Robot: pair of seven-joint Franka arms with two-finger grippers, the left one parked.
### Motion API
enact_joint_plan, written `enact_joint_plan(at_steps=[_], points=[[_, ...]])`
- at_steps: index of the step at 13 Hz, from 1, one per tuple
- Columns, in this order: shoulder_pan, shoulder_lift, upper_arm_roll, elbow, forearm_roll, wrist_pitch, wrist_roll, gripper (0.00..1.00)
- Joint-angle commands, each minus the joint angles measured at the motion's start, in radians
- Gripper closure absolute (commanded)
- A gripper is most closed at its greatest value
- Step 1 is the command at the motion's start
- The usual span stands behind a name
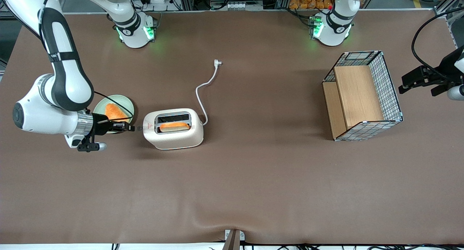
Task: Press toaster button with right arm
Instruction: 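Move the right gripper to the brown button on the toaster's end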
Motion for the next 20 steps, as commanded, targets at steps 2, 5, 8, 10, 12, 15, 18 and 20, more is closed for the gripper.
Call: enact_joint_plan(at_steps=[2,5,8,10,12,15,18,20], points=[[-0.003,-0.015,0.003,-0.040,0.045,0.008,-0.032,1.00],[0.002,-0.015,0.002,-0.039,0.045,0.000,-0.026,1.00],[0.007,-0.015,0.002,-0.039,0.045,0.005,-0.018,1.00],[0.007,-0.013,0.002,-0.037,0.046,0.011,-0.018,1.00],[0.011,-0.001,0.002,-0.037,0.055,0.020,-0.018,1.00],[0.013,0.014,0.002,-0.037,0.060,0.039,-0.020,1.00],[0.019,0.027,0.002,-0.037,0.062,0.048,-0.029,1.00],[0.020,0.036,0.002,-0.037,0.062,0.061,-0.029,1.00]])
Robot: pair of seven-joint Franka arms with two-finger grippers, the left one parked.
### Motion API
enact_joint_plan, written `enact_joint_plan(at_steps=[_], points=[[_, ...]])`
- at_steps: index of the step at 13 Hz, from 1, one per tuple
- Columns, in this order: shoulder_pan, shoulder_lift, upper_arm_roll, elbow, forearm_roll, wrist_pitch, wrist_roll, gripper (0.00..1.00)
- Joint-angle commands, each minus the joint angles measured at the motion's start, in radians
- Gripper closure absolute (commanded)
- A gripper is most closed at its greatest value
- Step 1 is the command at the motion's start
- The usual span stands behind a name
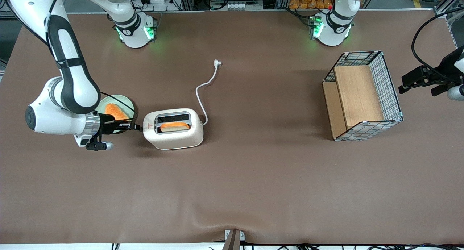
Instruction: Press toaster button with right arm
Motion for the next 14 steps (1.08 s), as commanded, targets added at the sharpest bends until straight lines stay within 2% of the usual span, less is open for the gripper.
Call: enact_joint_plan(at_steps=[1,12,14], points=[[0.012,0.013,0.001,-0.010,0.034,0.035,-0.026,1.00],[0.013,0.065,0.002,-0.011,0.055,0.078,-0.080,1.00],[0.015,0.078,0.002,-0.013,0.089,0.086,-0.090,1.00]])
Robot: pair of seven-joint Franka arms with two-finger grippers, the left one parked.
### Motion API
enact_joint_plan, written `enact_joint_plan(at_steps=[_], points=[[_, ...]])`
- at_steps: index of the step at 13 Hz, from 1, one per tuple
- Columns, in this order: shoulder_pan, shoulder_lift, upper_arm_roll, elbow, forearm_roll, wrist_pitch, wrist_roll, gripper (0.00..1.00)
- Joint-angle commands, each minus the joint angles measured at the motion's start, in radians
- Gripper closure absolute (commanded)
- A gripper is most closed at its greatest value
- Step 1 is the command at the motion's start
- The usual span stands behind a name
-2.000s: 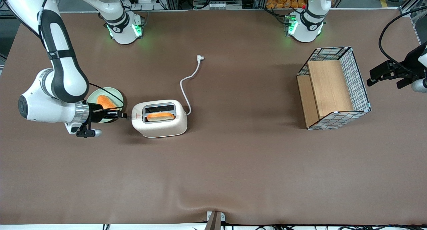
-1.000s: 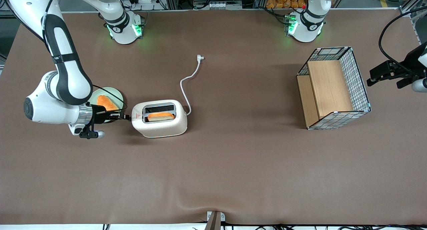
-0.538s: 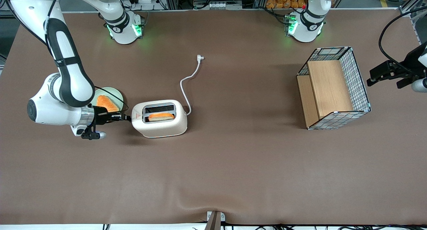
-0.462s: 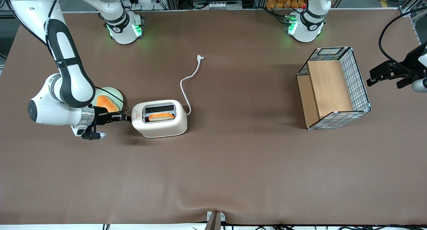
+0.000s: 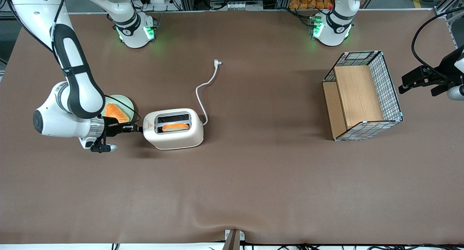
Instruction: Press toaster button with right arm
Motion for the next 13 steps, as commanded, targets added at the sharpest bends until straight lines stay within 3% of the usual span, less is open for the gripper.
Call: enact_joint_plan(at_steps=[1,13], points=[[0.021,0.033,0.002,-0.011,0.082,0.047,-0.053,1.00],[0.019,0.073,0.002,-0.012,0.090,0.083,-0.098,1.00]])
